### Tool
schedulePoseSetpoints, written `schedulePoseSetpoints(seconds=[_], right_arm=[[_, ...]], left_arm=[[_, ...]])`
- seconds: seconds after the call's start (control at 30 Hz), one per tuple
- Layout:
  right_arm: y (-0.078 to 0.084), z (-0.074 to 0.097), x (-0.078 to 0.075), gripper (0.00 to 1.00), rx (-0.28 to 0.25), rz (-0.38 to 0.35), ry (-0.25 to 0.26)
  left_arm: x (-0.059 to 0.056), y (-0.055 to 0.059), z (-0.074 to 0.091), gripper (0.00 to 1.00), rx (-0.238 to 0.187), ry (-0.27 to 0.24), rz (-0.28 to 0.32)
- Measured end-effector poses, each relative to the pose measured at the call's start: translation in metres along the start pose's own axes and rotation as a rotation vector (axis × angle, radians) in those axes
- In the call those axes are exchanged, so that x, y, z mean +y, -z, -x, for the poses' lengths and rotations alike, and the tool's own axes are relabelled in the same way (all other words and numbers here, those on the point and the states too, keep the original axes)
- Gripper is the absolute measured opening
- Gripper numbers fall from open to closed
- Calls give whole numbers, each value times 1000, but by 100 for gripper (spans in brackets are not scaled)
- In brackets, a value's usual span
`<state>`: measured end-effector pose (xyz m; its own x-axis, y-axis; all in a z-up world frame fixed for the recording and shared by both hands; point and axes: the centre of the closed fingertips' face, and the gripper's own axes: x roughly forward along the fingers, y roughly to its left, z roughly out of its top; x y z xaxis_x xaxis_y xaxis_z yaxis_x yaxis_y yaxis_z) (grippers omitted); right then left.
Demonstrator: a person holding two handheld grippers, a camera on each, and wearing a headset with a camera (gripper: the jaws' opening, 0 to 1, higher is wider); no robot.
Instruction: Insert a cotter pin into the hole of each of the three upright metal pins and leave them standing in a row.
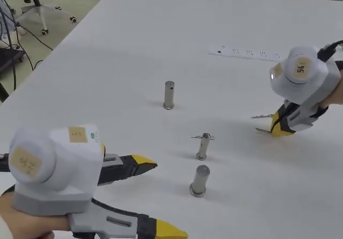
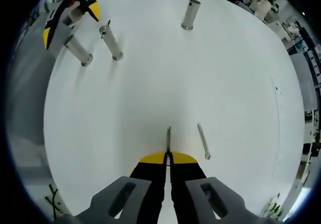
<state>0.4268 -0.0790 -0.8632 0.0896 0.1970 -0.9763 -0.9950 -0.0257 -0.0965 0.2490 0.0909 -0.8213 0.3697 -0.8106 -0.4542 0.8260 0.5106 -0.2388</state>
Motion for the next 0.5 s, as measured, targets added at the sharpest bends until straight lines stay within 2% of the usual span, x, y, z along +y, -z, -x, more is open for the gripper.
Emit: schedulePoseSetpoints(seconds=[0.17, 0.3, 0.5], right_arm=[[-4, 10, 2, 2, -14, 13, 20], [-9, 19, 6, 2, -41, 20, 47], [-12, 31, 15, 2, -53, 43, 91]], left_arm=[[2, -2, 0, 74, 2, -8, -7], [2, -7, 1, 71, -15, -15, -4], [6, -20, 4, 68, -37, -28, -11]])
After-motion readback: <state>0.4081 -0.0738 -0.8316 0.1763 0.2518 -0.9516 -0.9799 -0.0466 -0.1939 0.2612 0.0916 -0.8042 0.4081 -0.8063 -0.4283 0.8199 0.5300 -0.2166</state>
